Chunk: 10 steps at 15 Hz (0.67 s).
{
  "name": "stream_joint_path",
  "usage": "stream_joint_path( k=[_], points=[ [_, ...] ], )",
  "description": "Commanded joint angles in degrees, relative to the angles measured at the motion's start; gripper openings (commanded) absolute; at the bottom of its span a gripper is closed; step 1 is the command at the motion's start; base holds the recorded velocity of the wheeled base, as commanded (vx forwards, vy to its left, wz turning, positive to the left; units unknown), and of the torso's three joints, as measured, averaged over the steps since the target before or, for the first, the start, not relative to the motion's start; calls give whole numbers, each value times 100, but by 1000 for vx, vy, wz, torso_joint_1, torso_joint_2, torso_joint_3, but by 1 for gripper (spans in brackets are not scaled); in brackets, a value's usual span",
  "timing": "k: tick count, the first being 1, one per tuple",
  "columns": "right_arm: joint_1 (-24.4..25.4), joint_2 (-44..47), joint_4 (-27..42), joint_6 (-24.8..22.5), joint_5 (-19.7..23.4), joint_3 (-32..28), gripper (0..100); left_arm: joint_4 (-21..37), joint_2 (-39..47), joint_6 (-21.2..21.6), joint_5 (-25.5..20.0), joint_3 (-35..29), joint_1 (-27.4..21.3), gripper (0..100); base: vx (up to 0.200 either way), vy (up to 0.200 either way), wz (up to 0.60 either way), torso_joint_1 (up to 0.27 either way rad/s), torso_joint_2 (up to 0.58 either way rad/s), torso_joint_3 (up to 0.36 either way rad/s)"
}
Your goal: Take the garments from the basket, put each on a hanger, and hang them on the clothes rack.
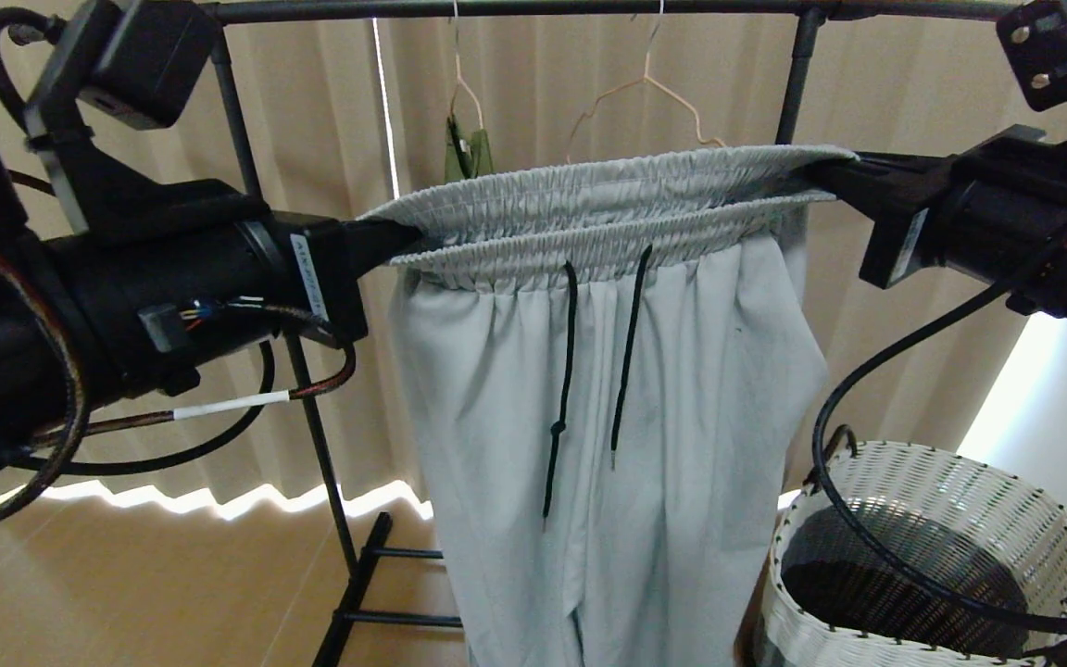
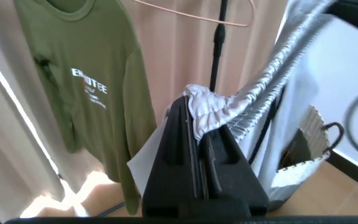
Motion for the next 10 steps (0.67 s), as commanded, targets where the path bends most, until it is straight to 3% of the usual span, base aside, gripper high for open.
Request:
stream_joint_path(
  k=[1, 5, 6, 7, 10],
  points=[
    [-15, -618, 368, -5, 9, 116, 0, -1, 606, -1, 153, -576, 100, 0, 0, 0, 0, 0, 0, 0],
    [108, -1778, 2091, 30, 229, 300, 0, -19, 1423, -36, 355, -1403, 100, 0, 0, 0, 0, 0, 0, 0],
    [108, -1778, 2091, 30, 229, 300, 0, -19, 1423, -36, 355, -1403, 100, 0, 0, 0, 0, 0, 0, 0],
    [231, -1989, 2319, 39, 563, 450, 0, -353, 1687, -54, 443, -1464, 100, 0, 0, 0, 0, 0, 0, 0],
    [231, -1910, 2275, 39, 581, 599, 0, -502, 1783, -54, 628, -1438, 100, 0, 0, 0, 0, 0, 0, 0]
  ],
)
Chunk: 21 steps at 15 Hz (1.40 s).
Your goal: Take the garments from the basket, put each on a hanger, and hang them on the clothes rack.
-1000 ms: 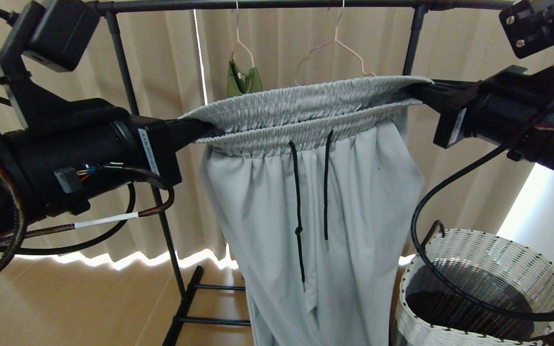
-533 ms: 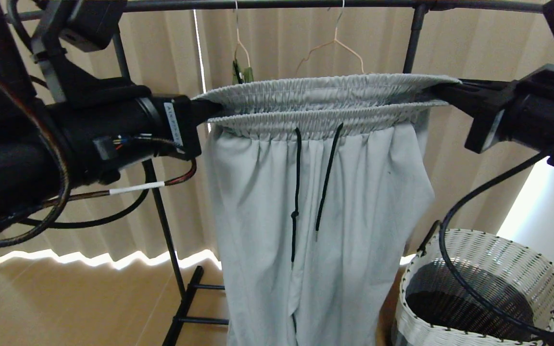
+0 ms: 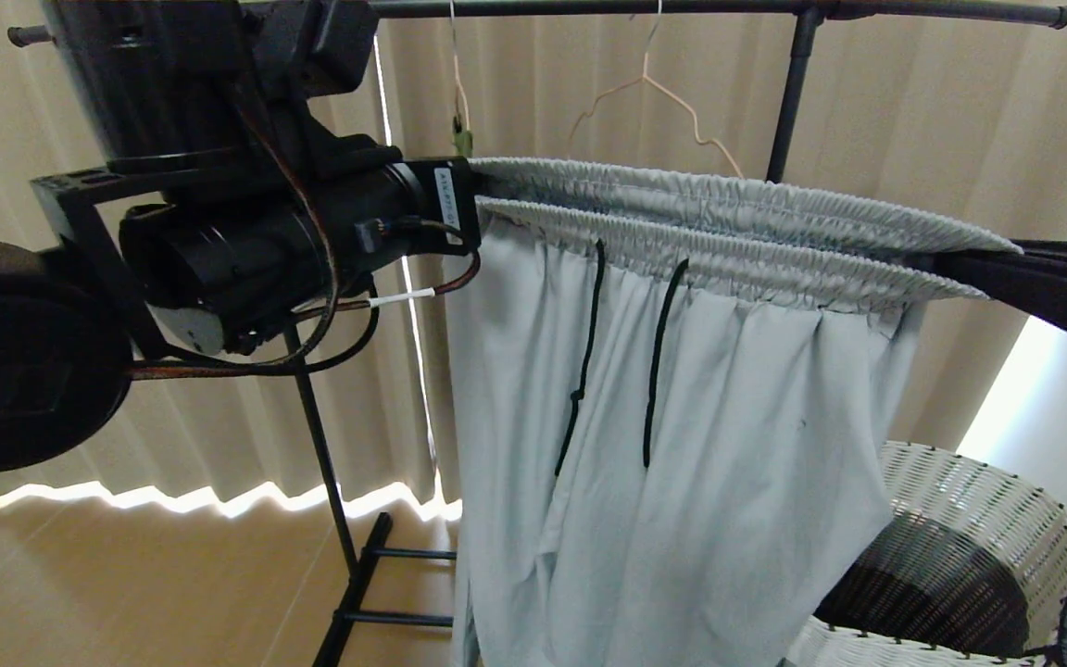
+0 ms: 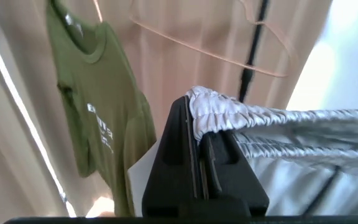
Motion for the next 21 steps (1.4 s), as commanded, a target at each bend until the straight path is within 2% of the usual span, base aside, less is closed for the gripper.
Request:
stream_joint_path(
  k=[1, 4, 6, 8, 11, 13, 16, 18, 21],
  points=[
    [9, -6, -11, -4, -7, 39, 0, -10, 167, -4, 46, -4, 2, 0, 0, 0, 0, 0, 0, 0],
    [-132, 240, -248, -13, -51, 13, 0, 16, -9, 5, 37, 145, 11, 0, 0, 0, 0, 0, 0, 0],
    [-572, 794, -837, -30, -51, -93, 0, 254, -440, 31, 37, 506, 20, 0, 0, 0, 0, 0, 0, 0],
    [-721, 1374, -1443, -22, -51, -304, 0, 614, -835, 31, 19, 717, 64, 0, 0, 0, 0, 0, 0, 0],
    [-747, 2042, -1979, -13, -16, -699, 0, 1098, -1354, 31, -51, 831, 37, 0, 0, 0, 0, 0, 0, 0],
    [-747, 2639, -2489, -4, -7, -1103, 0, 1440, -1811, 84, -359, 1068, 20, 0, 0, 0, 0, 0, 0, 0],
    [-712, 3167, -3140, 5, 2, -1323, 0, 1467, -2277, 523, -666, 1604, -16, 0, 0, 0, 0, 0, 0, 0],
    [-703, 3386, -3324, 5, 2, -1455, 0, 1475, -2470, 550, -860, 1727, -235, 0, 0, 0, 0, 0, 0, 0],
    [-633, 3474, -3324, 5, 2, -1552, 0, 1475, -2540, 567, -860, 1798, -473, 0, 0, 0, 0, 0, 0, 0]
  ],
)
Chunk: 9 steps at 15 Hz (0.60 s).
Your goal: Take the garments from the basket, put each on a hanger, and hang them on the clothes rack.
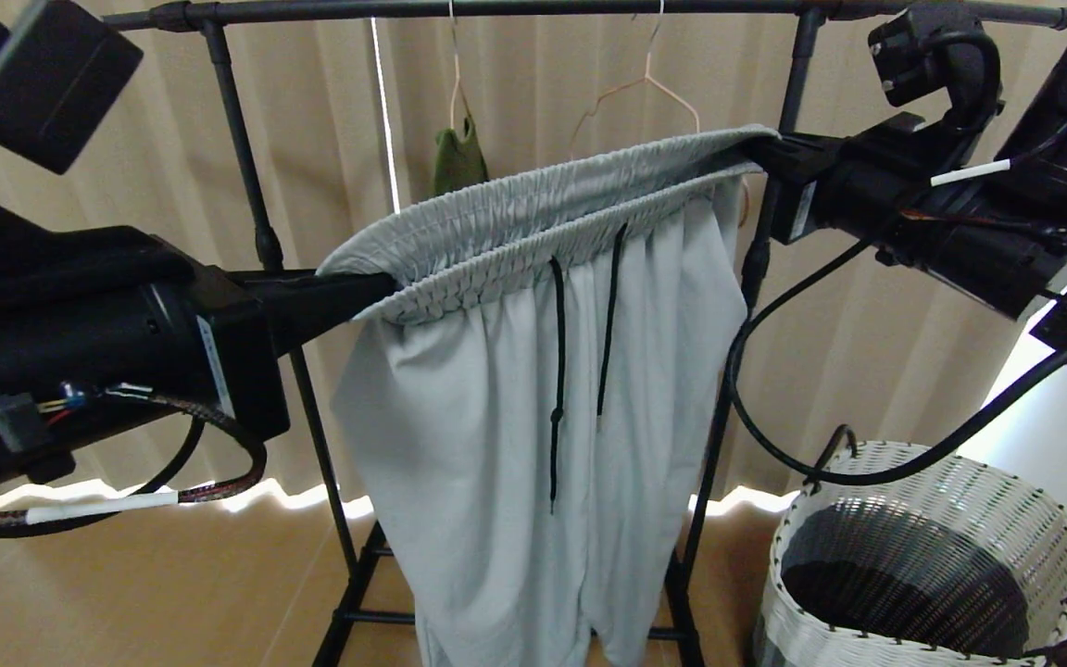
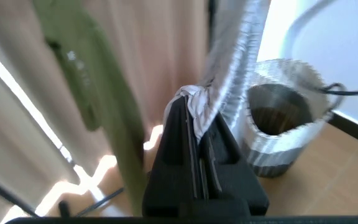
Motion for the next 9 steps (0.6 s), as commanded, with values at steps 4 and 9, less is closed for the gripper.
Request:
stream_joint_path(
  k=[4, 9],
  points=[
    [90, 112, -2, -10, -10, -46, 0, -12, -152, 10, -3, 76, -132, 0, 0, 0, 0, 0, 0, 0],
    [64, -222, 59, -19, -62, -2, 0, -47, -99, 10, 24, -91, 35, 0, 0, 0, 0, 0, 0, 0]
  ],
)
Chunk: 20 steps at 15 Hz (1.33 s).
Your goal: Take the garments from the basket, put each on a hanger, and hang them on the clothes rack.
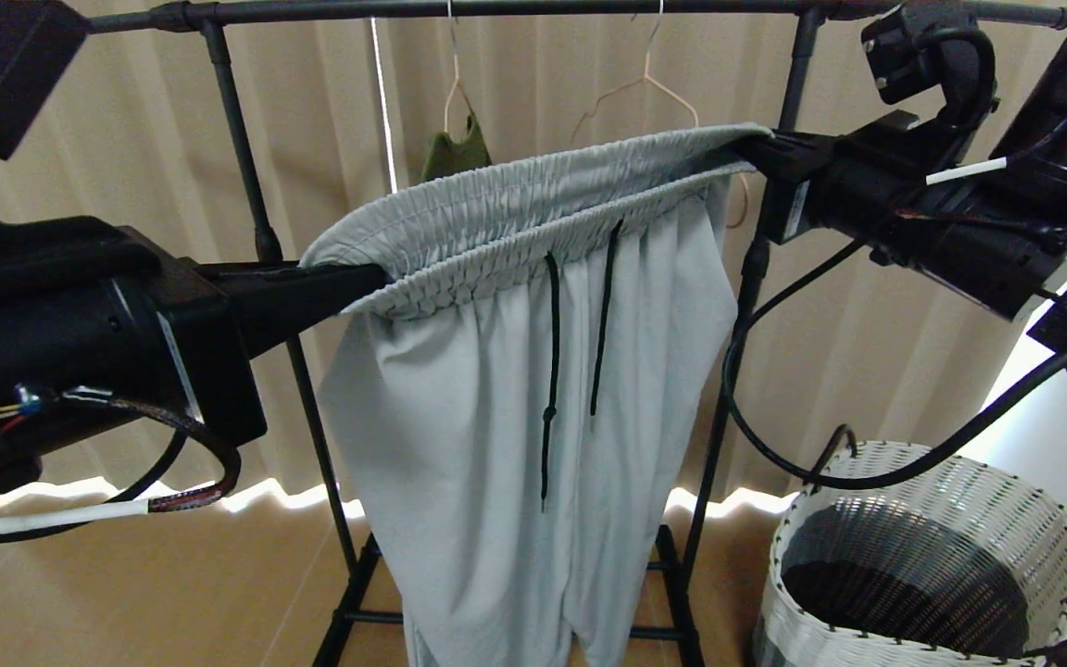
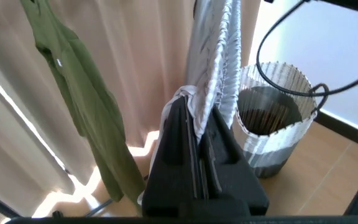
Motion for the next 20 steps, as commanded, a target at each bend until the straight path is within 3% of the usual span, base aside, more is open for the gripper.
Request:
stream_joint_path(
  k=[1, 3, 6, 8, 11, 20],
  points=[
    [-28, -314, 59, -12, -5, 22, 0, -8, 139, -1, 6, -195, 307, 0, 0, 0, 0, 0, 0, 0],
    [-28, -621, 191, -12, -5, 75, 0, -26, 421, -9, 14, -573, 632, 0, 0, 0, 0, 0, 0, 0],
    [-28, -1228, 912, -12, -5, 268, 0, -52, 816, -62, 41, -1021, 887, 0, 0, 0, 0, 0, 0, 0],
    [7, -1632, 1254, -3, 4, 840, 0, -413, 1115, -255, 129, -890, 896, 0, 0, 0, 0, 0, 0, 0],
    [60, -1729, 1096, -3, 12, 1446, 0, -799, 1343, -326, 436, -652, 896, 0, 0, 0, 0, 0, 0, 0],
    [69, -1694, 1000, 6, 21, 1332, 0, -1195, 1256, -299, 419, -696, 825, 0, 0, 0, 0, 0, 0, 0]
  ],
)
